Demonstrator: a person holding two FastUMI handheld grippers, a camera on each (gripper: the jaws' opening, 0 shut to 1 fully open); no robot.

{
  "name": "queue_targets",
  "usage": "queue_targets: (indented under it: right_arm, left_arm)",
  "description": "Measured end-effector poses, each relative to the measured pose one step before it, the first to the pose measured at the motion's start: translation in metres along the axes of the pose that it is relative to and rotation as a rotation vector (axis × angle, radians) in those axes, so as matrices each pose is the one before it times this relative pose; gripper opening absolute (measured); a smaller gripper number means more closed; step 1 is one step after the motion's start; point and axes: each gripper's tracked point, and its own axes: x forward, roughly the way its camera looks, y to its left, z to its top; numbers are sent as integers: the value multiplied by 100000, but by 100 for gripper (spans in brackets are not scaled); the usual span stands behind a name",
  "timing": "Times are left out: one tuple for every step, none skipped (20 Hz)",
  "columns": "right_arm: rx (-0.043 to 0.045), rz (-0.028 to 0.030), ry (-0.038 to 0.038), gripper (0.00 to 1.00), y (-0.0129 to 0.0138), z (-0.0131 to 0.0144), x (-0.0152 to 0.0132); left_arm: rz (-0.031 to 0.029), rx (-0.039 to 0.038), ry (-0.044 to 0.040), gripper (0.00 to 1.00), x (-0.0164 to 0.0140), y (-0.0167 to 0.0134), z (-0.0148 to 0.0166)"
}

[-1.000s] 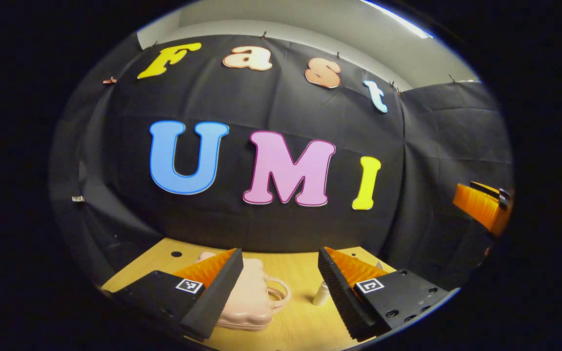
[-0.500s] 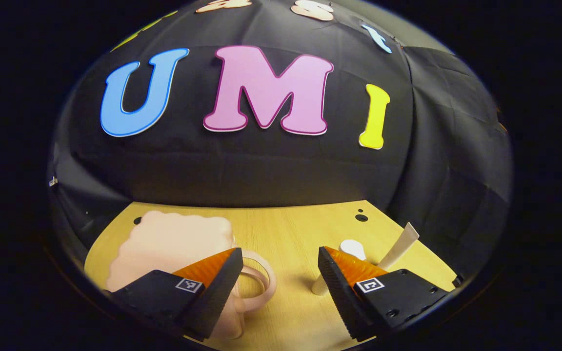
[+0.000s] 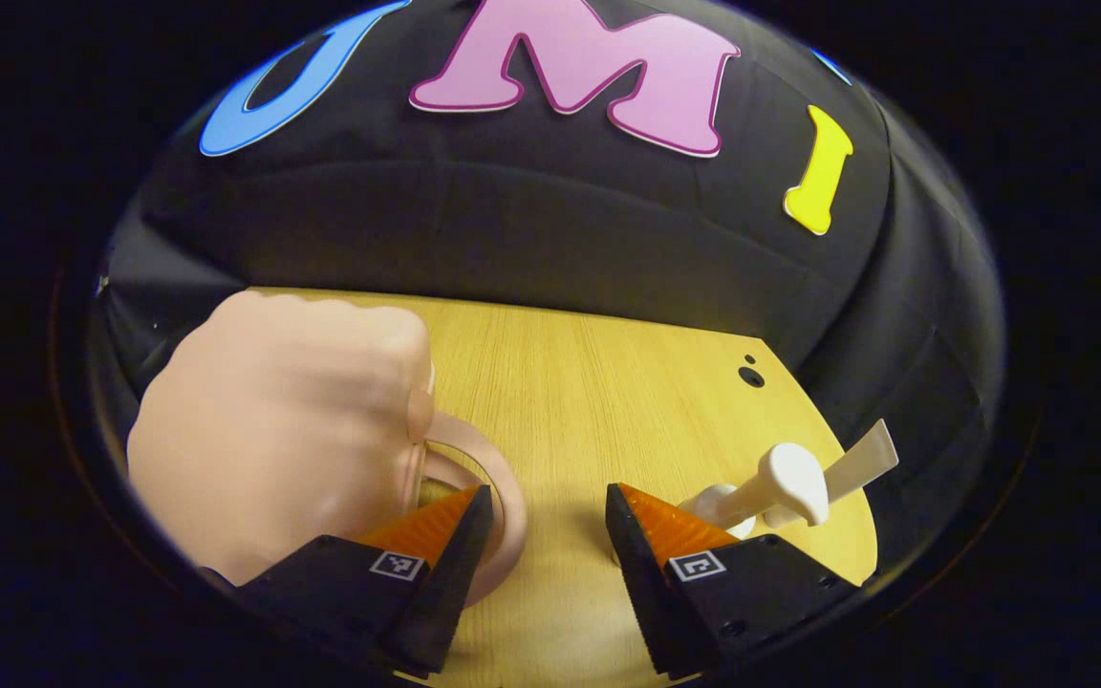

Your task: First open the suitcase, pack the skin care products into it, and then close the suitcase.

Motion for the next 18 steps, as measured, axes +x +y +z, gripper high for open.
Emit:
queue_targets:
  right_arm:
    - [349,22,290,97,-94,-192,346]
    - [429,-129,248,97,-242,-189,180]
    - [471,-356,125,97,-147,-60,144]
    - [543,-425,-169,97,-205,-95,-45]
    - [437,-559,140,97,-199,-185,-2]
    - [52,-484,566,96,-226,-239,54]
    - [-111,-240,1002,97,-112,-333,-78]
    - [-24,-249,967,97,-201,-281,-167]
    - [113,-103,346,97,0,-85,-124]
    - [-27,-77,176,97,-63,-99,-162]
    - [-590,-247,276,97,108,-10,-28]
    - [-841,-317,-35,97,-59,11,-147]
    - [-563,-358,-602,97,84,275,-63]
    - [-255,-415,-948,96,166,314,-183]
    - [-301,-179,-955,96,389,347,-53]
    - [-606,77,-634,96,362,193,9]
    - [-675,-37,-704,97,407,278,87]
    - [-423,-69,-956,96,290,346,5]
  left_arm:
    - [3074,1561,3890,77,737,489,-739]
    - [3423,1490,4571,77,910,448,-770]
    - [3517,1550,4098,76,587,265,-628]
    - [3043,2603,2681,76,588,221,-212]
    - [2270,1230,2683,71,702,299,-505]
    - [2416,590,2039,66,350,367,-237]
    - [1699,1074,1192,55,115,378,-32]
    - [155,695,96,43,-61,304,124]
    - [-1726,115,73,27,-292,-323,190]
    - [-2054,655,-200,26,-454,-284,362]
    - [-1390,471,-514,23,-591,-91,446]
    - [-991,714,-987,22,-766,-62,672]
    - [-156,1407,-1844,21,-1074,9,822]
    - [178,2416,-1850,20,-959,359,1015]
    - [-433,1960,-529,20,-1142,260,631]
    - [-2356,515,732,19,-1145,260,526]
    - [-2869,-488,339,19,-1346,372,595]
    - [-2396,-969,643,17,-1306,563,594]
